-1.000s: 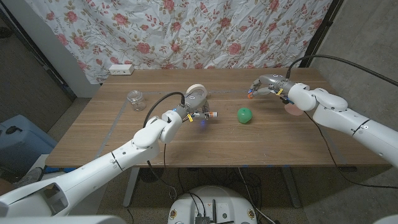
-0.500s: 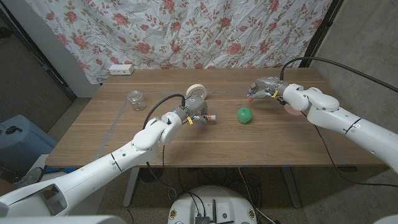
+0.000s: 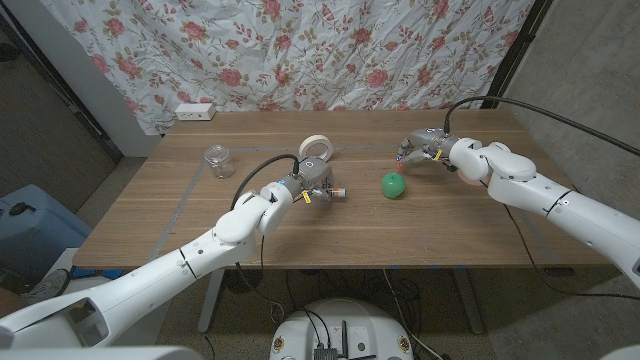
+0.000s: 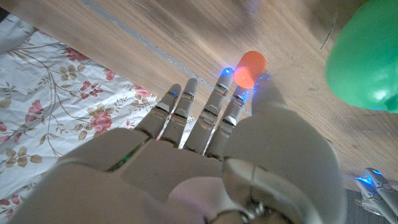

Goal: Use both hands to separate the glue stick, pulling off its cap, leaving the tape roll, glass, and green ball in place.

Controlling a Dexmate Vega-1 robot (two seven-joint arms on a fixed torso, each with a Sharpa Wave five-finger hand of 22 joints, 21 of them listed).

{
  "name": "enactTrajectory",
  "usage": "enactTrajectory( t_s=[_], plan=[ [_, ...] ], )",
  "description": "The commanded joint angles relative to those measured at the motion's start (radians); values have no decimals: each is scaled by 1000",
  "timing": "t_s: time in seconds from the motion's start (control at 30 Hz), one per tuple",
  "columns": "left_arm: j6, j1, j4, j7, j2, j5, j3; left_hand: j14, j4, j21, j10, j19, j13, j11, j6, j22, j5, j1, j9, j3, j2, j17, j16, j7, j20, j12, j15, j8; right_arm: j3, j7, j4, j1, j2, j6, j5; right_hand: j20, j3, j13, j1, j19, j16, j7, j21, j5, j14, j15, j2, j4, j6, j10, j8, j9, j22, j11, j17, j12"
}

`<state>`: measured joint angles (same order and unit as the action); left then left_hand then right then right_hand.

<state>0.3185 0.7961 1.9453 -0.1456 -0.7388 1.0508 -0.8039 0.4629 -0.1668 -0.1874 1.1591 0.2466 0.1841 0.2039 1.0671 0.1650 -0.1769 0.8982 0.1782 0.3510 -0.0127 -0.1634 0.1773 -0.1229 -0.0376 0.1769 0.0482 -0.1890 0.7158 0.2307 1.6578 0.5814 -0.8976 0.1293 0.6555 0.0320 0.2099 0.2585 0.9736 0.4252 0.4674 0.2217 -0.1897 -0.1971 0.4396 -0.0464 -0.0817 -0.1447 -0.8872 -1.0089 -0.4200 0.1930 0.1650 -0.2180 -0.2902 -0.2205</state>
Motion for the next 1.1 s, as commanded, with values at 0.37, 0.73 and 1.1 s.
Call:
enactTrajectory(
  t_s=[0.37, 0.73, 1.1],
  plan=[
    [36, 32, 12, -14, 3, 28, 9, -7, 5, 3, 5, -10, 1, 19, 72, 4, -7, 23, 9, -3, 39, -1, -2, -42, -50, 6, 145, -5, 36, 21, -26, -15, 24, 26, 57, -1, -7, 4, -4, 11, -3, 2, -3, -3, 8, -131, -4, 0, 2, 5, 4, 5, 3, -3, -2, 2],
    [23, 33, 9, -6, -4, 26, 12, -7, 5, 3, 1, -10, 1, 19, 72, 3, -7, 21, 9, -4, 39, -1, -2, -41, -49, 6, 145, -6, 47, 20, -26, -12, 30, 47, 77, 0, -7, 6, -4, 12, -3, 2, -2, -5, 10, -133, -5, -1, 1, 5, 4, 7, 3, -3, -2, 1],
    [25, 32, 6, -20, -6, 31, 12, -7, 5, 3, -2, -11, 1, 19, 69, 3, -7, 20, 9, -5, 39, -1, -1, -43, -49, 6, 144, -6, 43, 10, -24, -4, 34, 69, 73, -4, -13, 6, -12, 14, -8, 3, -2, -6, 11, -128, 6, -1, 15, 22, 11, 9, 3, -1, -1, 8]
  ],
)
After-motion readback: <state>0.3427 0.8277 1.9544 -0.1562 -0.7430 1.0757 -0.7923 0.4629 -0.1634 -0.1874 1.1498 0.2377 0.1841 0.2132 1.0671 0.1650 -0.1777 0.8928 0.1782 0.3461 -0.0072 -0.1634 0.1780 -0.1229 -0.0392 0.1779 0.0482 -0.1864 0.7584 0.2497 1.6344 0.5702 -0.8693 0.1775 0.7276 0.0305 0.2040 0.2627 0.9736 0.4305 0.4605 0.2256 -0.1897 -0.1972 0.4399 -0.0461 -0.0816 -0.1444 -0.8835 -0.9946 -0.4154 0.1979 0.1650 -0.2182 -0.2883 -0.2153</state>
